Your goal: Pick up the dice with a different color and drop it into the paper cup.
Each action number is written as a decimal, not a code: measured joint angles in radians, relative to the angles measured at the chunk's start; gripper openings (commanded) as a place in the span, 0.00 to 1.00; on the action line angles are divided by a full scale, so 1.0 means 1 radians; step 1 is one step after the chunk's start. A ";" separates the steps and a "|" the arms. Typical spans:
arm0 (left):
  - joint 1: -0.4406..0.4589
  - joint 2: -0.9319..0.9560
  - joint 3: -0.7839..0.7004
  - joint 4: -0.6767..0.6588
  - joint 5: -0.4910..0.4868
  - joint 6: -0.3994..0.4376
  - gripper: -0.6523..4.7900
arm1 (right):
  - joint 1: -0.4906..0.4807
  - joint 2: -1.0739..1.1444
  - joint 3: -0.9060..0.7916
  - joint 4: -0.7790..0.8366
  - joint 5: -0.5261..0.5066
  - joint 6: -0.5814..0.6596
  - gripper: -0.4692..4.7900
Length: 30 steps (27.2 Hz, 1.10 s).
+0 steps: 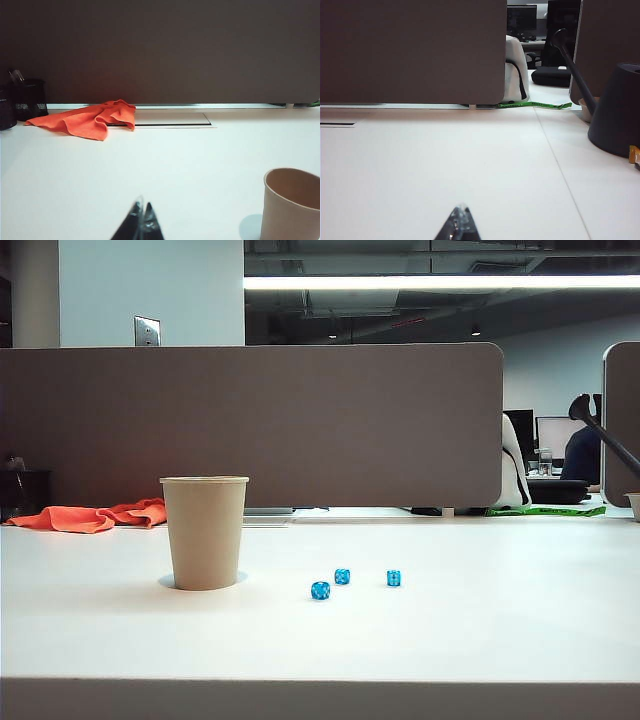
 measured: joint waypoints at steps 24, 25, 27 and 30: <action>0.000 0.000 0.000 0.000 -0.019 0.000 0.11 | 0.101 0.000 0.000 -0.003 0.087 -0.003 0.09; 0.000 0.000 0.000 0.000 -0.019 0.000 0.11 | 0.101 0.000 0.000 -0.004 0.088 -0.003 0.09; 0.000 0.000 0.000 0.000 -0.019 0.000 0.11 | 0.101 0.000 0.000 -0.004 0.088 -0.003 0.09; 0.000 0.000 0.000 0.000 -0.019 0.000 0.11 | 0.101 0.000 0.000 -0.012 0.087 -0.003 0.09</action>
